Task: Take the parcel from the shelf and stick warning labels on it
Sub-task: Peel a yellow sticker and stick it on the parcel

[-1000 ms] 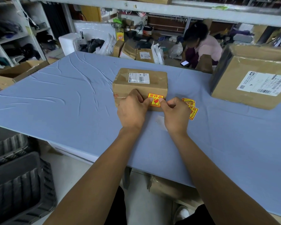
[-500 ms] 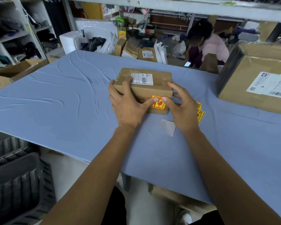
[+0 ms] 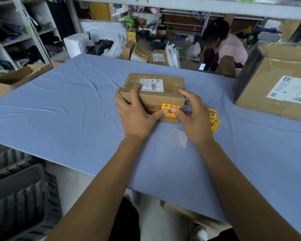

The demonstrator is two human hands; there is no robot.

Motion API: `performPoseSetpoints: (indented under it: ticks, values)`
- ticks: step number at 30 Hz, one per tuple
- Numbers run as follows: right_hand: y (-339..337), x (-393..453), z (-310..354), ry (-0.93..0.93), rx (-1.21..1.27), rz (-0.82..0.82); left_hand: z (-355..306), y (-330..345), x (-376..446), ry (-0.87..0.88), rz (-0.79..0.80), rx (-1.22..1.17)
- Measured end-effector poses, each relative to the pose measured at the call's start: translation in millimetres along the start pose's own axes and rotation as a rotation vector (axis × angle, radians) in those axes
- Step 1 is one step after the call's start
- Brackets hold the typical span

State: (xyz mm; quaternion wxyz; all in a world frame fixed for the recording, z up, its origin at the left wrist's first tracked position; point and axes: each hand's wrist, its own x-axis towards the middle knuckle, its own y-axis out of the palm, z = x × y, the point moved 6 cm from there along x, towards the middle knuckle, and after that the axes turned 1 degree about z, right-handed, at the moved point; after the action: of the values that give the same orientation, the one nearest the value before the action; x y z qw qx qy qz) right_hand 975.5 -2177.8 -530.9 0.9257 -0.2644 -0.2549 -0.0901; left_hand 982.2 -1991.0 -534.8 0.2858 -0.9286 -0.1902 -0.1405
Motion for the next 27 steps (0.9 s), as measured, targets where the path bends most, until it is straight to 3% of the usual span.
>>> performPoseSetpoints:
  ticks: [5, 11, 20, 27]
  values:
    - [-1.5, 0.3, 0.5, -0.026, -0.005, -0.042, -0.2, 1.1, 0.3, -0.025, -0.032, 0.012]
    - [4.9, -3.2, -2.7, 0.027, -0.024, 0.051, -0.6, -2.3, -2.0, -0.023, 0.004, 0.030]
    - [-2.7, -21.6, 10.6, -0.043, -0.038, -0.009, -0.2, -18.3, -21.2, -0.043, -0.011, -0.012]
    - [2.8, -20.2, 9.4, 0.020, -0.014, 0.036, 1.4, -18.2, -19.8, -0.024, 0.019, -0.003]
